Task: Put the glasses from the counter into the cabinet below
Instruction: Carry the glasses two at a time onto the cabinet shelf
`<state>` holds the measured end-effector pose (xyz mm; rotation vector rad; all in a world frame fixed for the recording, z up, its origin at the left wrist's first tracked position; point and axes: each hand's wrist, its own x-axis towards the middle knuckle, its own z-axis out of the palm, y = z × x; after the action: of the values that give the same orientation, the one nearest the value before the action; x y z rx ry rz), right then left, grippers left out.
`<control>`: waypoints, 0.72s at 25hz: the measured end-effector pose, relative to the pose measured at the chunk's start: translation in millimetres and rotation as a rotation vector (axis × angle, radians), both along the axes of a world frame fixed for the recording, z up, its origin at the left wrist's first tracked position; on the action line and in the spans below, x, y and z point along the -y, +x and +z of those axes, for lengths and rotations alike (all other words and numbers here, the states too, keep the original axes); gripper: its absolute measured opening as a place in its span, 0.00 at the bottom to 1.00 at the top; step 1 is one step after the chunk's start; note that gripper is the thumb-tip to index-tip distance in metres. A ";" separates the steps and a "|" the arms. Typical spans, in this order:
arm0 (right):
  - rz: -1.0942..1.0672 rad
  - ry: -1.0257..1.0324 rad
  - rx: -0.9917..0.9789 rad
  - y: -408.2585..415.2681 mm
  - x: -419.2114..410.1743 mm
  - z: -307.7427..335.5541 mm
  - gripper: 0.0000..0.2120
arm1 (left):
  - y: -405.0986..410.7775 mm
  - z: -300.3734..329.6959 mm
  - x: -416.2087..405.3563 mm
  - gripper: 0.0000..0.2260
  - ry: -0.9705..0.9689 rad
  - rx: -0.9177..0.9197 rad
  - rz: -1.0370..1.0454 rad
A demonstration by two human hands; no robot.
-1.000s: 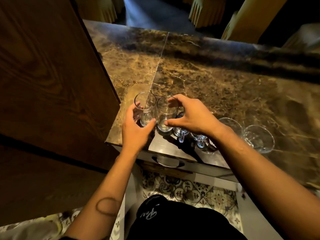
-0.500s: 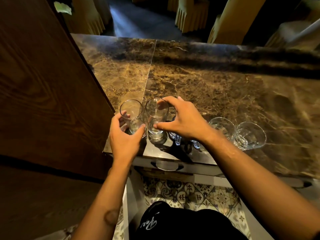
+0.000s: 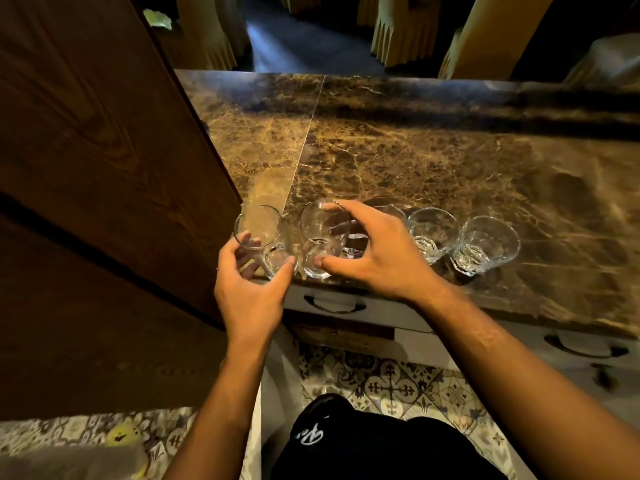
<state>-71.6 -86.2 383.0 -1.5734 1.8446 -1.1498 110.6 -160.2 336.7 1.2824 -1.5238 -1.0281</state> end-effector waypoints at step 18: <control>-0.155 0.153 0.137 -30.7 -266.8 -76.0 0.31 | -39.5 -48.8 -261.4 0.29 0.157 0.016 -0.123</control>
<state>-102.3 180.6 306.9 -1.2552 1.9399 -1.1230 71.1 101.2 287.9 1.3198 -1.5750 -1.2403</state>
